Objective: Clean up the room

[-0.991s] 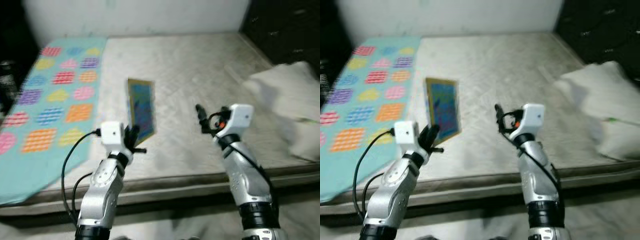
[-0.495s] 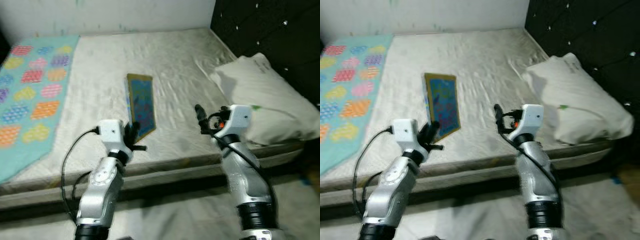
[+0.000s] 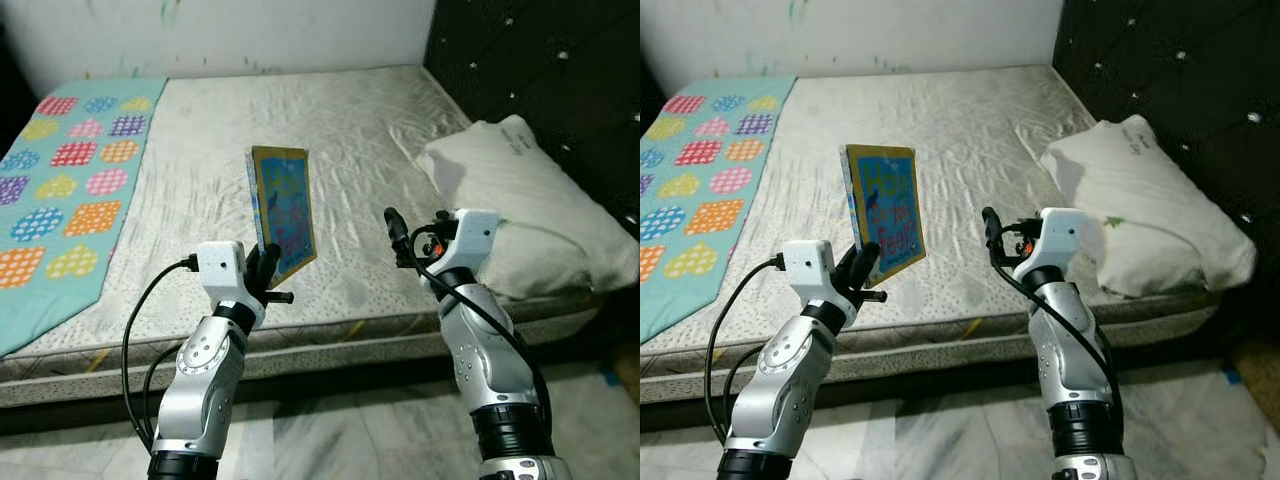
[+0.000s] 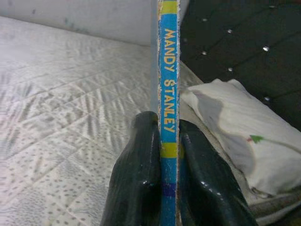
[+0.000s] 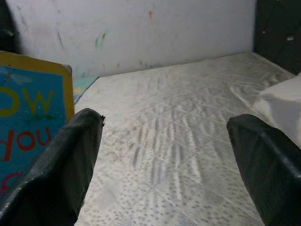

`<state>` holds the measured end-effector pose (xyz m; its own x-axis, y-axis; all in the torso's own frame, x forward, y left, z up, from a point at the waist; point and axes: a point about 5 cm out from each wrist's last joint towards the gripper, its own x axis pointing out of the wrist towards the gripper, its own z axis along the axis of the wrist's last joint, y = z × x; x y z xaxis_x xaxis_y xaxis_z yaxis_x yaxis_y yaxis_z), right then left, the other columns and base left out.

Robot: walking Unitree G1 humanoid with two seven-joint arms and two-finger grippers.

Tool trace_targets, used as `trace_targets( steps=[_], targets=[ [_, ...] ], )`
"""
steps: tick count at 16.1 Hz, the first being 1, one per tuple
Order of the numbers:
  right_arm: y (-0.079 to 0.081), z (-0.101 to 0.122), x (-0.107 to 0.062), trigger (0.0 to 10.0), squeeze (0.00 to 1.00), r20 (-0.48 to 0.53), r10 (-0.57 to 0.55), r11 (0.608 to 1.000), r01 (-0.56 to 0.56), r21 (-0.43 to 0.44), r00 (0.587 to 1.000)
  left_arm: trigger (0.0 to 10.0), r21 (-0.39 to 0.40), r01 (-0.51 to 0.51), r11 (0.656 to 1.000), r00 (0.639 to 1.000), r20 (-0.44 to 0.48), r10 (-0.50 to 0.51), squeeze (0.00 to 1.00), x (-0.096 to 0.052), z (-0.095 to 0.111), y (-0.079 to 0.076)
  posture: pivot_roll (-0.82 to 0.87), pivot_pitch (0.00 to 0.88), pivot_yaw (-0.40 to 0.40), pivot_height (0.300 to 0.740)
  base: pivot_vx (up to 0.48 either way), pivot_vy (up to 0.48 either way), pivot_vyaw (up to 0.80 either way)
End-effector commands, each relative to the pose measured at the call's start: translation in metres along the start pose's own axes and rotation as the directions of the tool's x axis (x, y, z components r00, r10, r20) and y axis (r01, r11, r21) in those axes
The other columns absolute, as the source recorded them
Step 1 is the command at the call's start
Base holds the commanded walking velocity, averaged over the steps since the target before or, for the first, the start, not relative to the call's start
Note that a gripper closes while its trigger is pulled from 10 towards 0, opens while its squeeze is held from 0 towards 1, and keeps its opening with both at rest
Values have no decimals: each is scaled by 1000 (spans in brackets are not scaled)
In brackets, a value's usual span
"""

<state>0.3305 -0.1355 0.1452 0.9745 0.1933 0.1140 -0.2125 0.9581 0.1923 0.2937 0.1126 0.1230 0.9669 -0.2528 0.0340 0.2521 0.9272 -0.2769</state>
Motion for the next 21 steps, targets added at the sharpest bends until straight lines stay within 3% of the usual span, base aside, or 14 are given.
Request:
trace_targets(
  steps=[1,7,17,21],
  targets=[
    [3,2,3,10000,0,5,19,1000,-18,-11,1000,10000,5,7,1000,998,64,-7,0,1,12,-1,-13,104,4,740,289,0,0],
    [3,0,2,10000,0,1,14,1000,-14,-12,1000,10000,15,-10,1000,999,50,9,0,0,10,2,-10,109,7,740,341,0,0],
    [2,0,2,10000,0,5,18,999,-18,-33,1000,10000,33,-50,998,998,31,49,0,3,8,3,-10,111,6,740,0,0,43],
    [1,-1,2,10000,0,-1,14,1000,-14,-26,1000,10000,31,-55,998,998,27,54,0,3,7,4,-11,114,4,740,0,-262,216]
  ],
)
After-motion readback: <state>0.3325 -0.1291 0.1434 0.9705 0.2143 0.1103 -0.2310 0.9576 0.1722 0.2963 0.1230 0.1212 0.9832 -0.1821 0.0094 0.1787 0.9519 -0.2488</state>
